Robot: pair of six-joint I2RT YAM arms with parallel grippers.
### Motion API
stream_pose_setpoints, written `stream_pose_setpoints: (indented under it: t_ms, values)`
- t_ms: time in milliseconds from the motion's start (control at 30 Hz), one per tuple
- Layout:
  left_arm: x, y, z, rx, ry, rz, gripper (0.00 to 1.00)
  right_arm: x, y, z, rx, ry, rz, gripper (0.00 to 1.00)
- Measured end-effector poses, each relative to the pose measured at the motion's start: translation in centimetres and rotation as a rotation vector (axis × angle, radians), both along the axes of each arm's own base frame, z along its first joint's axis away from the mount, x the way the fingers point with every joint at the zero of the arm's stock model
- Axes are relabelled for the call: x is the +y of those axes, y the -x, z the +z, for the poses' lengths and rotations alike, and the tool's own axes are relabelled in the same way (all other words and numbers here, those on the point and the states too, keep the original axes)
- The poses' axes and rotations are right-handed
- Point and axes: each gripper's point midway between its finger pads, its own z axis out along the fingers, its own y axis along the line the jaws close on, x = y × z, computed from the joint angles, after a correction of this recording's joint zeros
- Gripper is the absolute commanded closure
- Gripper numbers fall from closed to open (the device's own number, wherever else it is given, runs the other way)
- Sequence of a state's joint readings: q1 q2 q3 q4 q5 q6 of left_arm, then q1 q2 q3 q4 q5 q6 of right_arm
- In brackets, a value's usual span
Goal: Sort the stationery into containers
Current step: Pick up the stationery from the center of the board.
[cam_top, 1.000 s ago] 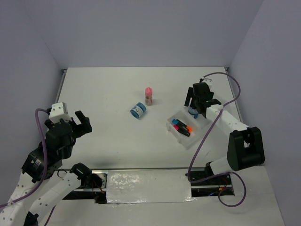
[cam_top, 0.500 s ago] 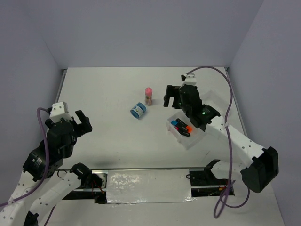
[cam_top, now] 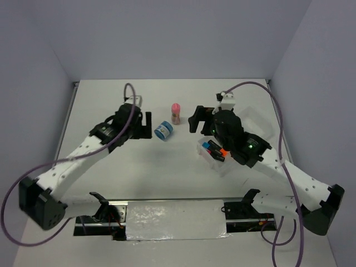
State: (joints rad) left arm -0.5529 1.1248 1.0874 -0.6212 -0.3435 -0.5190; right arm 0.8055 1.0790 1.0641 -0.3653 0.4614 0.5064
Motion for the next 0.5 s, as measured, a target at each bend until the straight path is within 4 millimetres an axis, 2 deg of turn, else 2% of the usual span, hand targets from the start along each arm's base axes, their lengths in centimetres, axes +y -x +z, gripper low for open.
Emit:
stream_pose_setpoints:
  t_ms: [133, 233, 300, 500]
  values:
    - [-5.4, -3.6, -5.8, 0.082, -0.06, -0.188, 0.01, -1.7, 1.9, 3.0, -0.08, -0.049, 0.028, 0.0]
    - [-7.7, -4.8, -9.1, 0.093, -0.116, -0.338, 0.01, -2.3, 2.9, 4.2, -0.114, -0.062, 0.056, 0.0]
    - [-8.6, -5.4, -10.0, 0.077, -0.136, -0.421, 0.01, -2.4, 3.3, 4.0, -0.117, -0.054, 0.076, 0.0]
    - [-9.7, -8.1, -10.9, 0.025, -0.189, -0.543, 0.01, -2.3, 4.0, 0.8, -0.063, 0.016, 0.126, 0.0]
